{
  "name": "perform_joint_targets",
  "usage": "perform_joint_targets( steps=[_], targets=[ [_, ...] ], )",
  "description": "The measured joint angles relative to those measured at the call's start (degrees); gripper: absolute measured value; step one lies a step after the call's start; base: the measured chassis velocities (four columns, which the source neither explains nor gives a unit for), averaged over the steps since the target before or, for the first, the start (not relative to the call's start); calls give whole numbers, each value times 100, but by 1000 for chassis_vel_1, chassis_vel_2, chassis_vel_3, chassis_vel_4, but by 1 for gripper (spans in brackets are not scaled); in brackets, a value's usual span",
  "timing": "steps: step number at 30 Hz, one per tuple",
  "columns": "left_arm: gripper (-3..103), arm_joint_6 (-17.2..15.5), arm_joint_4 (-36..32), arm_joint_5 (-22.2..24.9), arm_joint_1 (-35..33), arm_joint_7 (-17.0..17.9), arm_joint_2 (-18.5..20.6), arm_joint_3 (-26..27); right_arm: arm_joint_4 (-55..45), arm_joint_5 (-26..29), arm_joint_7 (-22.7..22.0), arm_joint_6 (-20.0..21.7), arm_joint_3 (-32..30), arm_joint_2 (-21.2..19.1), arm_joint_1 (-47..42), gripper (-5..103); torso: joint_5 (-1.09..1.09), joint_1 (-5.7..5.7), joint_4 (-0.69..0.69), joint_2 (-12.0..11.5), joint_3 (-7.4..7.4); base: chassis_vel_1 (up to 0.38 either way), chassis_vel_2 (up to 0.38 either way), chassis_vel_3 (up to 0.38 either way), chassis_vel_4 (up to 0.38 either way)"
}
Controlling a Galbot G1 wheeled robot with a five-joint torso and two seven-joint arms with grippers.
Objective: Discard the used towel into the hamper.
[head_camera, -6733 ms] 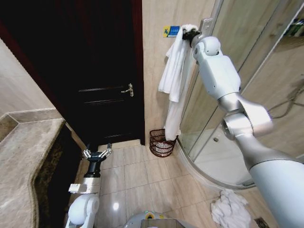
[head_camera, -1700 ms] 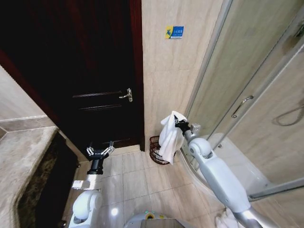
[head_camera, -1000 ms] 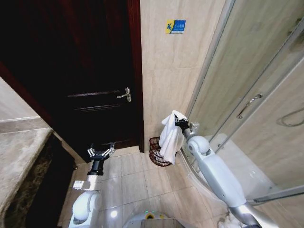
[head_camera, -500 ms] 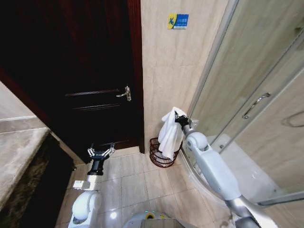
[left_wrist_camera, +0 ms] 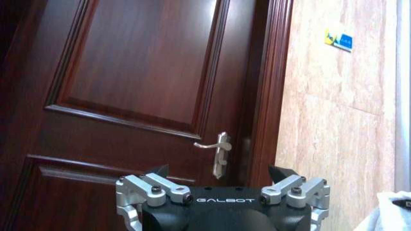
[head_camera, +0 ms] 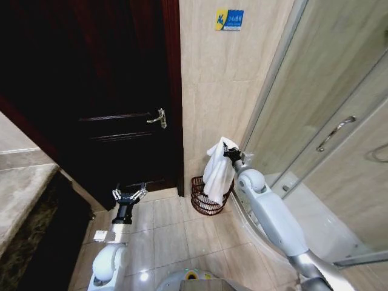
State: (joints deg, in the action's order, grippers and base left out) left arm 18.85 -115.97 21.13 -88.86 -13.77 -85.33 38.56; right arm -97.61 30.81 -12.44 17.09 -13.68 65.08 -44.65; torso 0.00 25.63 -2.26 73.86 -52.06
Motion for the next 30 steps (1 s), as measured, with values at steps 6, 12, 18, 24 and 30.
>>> perform_joint_targets(
  steps=[6, 12, 18, 24, 30],
  targets=[
    [100, 3, -11, -8, -8, -7, -8, 1, -54, 0, 1, 0, 0, -16, -48, 6, 0, -101, 0, -214, 111, -82, 73, 76, -75],
    [100, 4, 0, -10, 2, -18, -5, -4, -211, -24, -22, 1, -28, -36, -291, 6, 0, -185, 0, -400, 212, -65, 53, 54, -44],
    [100, 3, 23, -9, 26, -22, 6, -9, -485, -1, -156, 92, -65, -85, -605, 6, 0, -262, 0, -556, 295, -33, 30, 34, -33],
    [100, 0, 97, 14, 81, -40, 9, -30, -692, -17, -208, 129, -172, -23, -994, 6, 1, -356, 1, -761, 405, -13, 28, 18, -34],
    [100, 16, 104, 30, 62, -66, 38, -15, -508, -62, -203, 98, -196, 81, -904, 6, 2, -441, 0, -947, 504, 0, 0, 0, 0]
  ],
)
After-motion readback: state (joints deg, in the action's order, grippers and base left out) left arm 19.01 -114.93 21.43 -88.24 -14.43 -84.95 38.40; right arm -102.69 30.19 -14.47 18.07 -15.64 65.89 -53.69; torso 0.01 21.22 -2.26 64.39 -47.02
